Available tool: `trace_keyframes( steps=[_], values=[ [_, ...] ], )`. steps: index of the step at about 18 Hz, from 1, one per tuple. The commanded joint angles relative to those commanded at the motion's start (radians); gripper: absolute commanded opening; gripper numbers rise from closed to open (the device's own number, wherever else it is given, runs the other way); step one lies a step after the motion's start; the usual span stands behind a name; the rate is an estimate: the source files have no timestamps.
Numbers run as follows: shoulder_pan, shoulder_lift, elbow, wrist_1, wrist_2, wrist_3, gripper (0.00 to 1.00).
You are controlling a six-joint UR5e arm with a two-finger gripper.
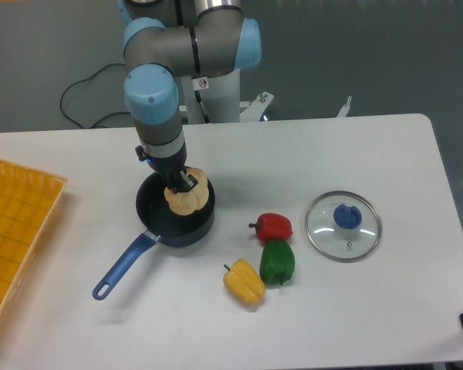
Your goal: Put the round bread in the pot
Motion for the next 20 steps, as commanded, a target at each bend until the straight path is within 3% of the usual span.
trace_keyframes(
  steps=[2, 6, 14, 20],
  values=[
    [-0.002, -0.012, 0.006, 0.002, 0.000, -0.002, 0.74],
    [-0.002, -0.026, 0.020, 0.002, 0.003, -0.021, 1.00],
    [0.037, -0.025, 0.060, 0.000, 0.032, -0.017, 1.00],
    [0.136, -0.066, 0.195, 0.003, 0.081, -0.009, 1.00]
  ],
)
